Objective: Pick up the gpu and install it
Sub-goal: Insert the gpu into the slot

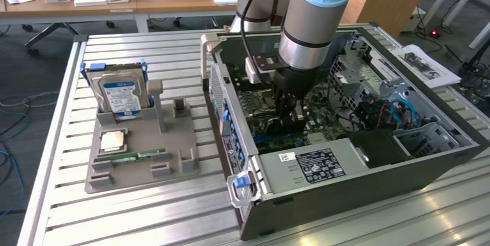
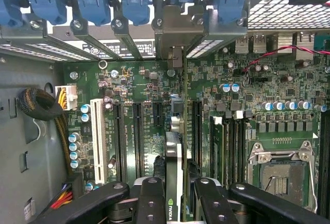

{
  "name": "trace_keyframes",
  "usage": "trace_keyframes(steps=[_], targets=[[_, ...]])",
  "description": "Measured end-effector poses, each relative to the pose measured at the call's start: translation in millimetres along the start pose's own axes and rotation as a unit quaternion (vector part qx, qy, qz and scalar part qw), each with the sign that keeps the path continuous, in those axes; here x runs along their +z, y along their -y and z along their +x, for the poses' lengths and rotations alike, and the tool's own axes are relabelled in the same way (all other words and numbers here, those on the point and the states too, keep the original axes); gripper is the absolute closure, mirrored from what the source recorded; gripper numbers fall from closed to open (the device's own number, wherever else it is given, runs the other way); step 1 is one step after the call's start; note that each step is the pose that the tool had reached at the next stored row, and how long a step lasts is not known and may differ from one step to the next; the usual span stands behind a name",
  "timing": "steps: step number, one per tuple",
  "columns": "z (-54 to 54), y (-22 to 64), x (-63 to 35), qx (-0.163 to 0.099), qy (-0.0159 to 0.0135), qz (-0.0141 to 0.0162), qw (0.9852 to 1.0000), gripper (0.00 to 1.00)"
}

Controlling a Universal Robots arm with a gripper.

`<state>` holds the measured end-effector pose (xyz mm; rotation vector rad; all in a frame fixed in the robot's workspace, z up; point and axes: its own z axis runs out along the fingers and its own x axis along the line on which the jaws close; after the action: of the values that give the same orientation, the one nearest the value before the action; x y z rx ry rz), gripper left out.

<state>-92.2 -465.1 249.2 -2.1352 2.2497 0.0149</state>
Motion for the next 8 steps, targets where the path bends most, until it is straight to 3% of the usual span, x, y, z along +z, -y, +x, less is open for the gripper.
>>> trace_keyframes(steps=[5, 8], targets=[[-0.1, -0.1, 0.8, 0.000, 0.0009, 0.0002, 1.0000, 0.74], [0.0, 0.0, 0.1, 0.000, 0.0002, 0.0001, 1.0000, 0.67]])
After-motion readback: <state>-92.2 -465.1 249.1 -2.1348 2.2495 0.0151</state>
